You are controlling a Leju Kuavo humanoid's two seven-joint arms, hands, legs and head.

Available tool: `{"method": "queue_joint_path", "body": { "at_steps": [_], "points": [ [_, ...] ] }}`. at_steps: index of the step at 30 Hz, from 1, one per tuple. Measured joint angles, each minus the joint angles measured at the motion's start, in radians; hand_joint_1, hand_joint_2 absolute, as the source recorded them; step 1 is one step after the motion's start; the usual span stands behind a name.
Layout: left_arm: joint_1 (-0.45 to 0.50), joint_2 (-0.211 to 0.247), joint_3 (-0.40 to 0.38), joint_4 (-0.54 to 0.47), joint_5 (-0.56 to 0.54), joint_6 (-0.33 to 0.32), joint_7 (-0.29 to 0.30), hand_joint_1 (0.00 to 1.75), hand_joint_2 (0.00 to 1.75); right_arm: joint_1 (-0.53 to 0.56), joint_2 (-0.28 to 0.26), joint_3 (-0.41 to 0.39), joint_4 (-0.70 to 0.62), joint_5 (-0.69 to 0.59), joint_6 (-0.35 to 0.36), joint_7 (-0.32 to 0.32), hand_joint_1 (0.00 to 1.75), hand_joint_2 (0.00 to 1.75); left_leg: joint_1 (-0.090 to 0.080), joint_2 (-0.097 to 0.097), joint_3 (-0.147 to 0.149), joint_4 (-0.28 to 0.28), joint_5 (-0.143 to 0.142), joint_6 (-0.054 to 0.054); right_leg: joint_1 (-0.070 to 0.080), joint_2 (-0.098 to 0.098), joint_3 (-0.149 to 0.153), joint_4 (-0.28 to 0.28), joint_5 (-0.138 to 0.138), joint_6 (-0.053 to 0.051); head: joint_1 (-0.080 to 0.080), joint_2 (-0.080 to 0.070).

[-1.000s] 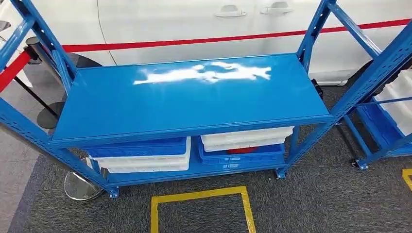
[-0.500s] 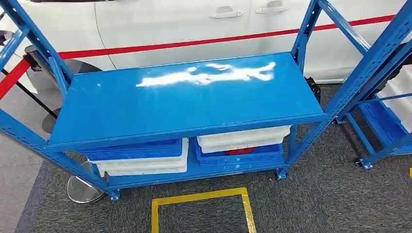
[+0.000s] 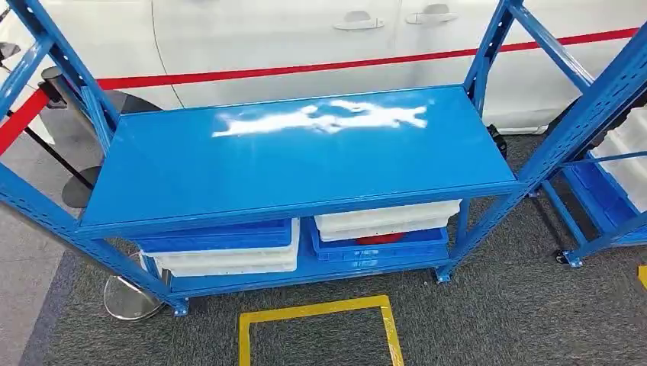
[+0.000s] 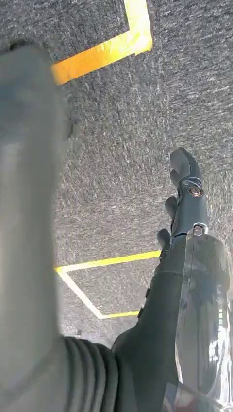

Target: Take the parts from the cabinet and place them on the table.

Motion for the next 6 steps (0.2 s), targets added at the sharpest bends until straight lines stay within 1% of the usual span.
{"method": "queue_joint_path", "body": {
  "at_steps": [6],
  "points": [
    [0.019,0.009,-0.126,-0.01,0.097,-0.024,0.041,0.0,1.75,0.008,-0.008,0.074,-0.013,-0.081,0.018,0.0,0.0,1.75,-0.001,0.0,0.0,0.001,-0.001,0.002,-0.003,0.0,0.0,-0.001,0.0,0.001,0.0,0.0]
  ]
}}
